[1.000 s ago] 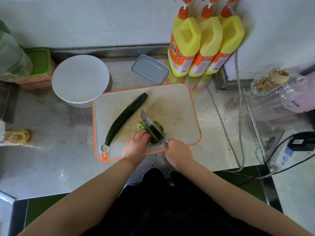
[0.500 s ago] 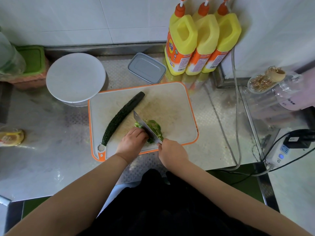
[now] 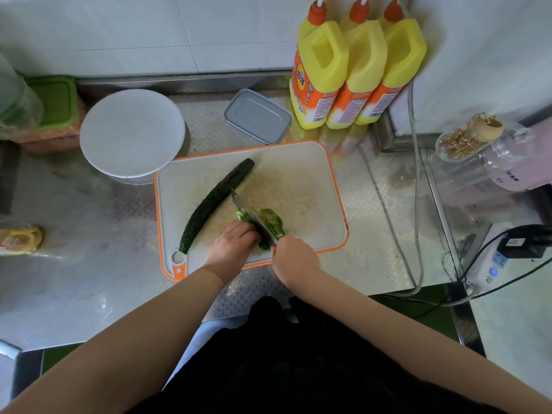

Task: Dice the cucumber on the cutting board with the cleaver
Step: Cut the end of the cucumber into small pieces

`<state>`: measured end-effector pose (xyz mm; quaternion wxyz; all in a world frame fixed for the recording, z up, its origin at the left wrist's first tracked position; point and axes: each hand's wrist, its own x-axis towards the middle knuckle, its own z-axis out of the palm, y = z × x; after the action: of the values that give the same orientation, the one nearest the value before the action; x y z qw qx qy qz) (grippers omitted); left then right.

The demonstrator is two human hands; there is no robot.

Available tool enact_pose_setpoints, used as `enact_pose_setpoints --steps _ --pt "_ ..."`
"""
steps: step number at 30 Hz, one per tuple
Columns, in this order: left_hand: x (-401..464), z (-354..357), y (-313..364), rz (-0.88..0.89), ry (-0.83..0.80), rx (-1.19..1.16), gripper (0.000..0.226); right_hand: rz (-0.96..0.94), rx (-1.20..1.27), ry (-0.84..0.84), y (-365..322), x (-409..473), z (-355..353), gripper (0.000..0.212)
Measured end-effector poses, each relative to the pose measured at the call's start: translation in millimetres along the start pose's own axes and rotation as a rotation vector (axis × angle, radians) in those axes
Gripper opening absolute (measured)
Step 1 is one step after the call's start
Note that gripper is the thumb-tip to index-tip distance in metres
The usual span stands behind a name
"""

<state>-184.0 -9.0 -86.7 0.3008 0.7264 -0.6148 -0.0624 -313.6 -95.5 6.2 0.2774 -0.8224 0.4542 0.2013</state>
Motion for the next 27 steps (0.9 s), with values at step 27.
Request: enact_pose_setpoints --steps 27 --pt "-8.0 -8.2 16.1 -0.015 -0.015 0.169 0.007 0.071 0.141 -0.027 36.5 -13.2 5.8 0.038"
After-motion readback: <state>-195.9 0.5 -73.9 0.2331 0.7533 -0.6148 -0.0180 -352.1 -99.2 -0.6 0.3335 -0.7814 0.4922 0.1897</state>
